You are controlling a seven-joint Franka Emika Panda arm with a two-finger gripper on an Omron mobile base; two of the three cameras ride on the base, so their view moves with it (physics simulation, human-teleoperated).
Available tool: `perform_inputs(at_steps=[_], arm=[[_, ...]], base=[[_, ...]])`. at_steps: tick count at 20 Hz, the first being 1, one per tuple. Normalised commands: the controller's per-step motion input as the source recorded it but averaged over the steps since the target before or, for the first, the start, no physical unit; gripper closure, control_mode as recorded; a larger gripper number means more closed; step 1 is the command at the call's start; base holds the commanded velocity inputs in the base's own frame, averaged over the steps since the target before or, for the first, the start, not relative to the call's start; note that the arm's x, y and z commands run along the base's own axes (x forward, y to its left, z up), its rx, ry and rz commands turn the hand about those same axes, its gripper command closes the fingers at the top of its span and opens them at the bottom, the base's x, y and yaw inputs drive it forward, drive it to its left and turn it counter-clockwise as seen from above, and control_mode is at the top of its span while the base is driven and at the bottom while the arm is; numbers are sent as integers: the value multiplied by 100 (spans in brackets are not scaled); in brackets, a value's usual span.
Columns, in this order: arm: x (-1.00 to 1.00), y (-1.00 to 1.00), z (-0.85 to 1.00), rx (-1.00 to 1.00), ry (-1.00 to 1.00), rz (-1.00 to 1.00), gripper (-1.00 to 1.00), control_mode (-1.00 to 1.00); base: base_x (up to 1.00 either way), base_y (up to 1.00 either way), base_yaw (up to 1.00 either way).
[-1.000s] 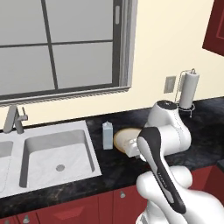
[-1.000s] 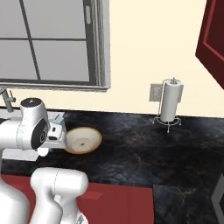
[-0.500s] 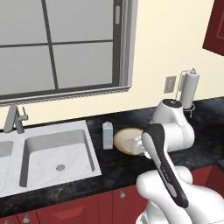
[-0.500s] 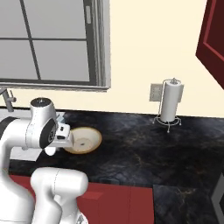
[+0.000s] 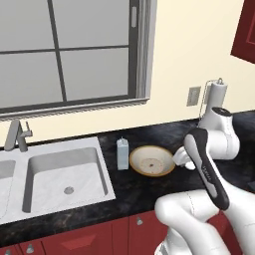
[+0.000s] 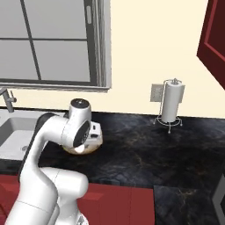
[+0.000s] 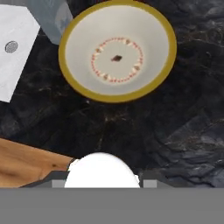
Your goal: Gather the eggs and milk located in the vicinity of the sink area and place them right next to the bowl.
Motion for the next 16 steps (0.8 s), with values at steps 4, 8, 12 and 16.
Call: perform_inputs(at_steps=[4, 8, 12, 16], arm=[[58, -71, 1, 3, 1, -20, 100, -100], [43, -38, 0, 4, 5, -29, 100, -100], [63, -29, 0, 2, 12, -32, 100, -100], [28, -38, -24, 20, 2, -25, 100, -100]], base=[[0, 0, 0], [0, 0, 0], [0, 0, 0], [0, 0, 0]])
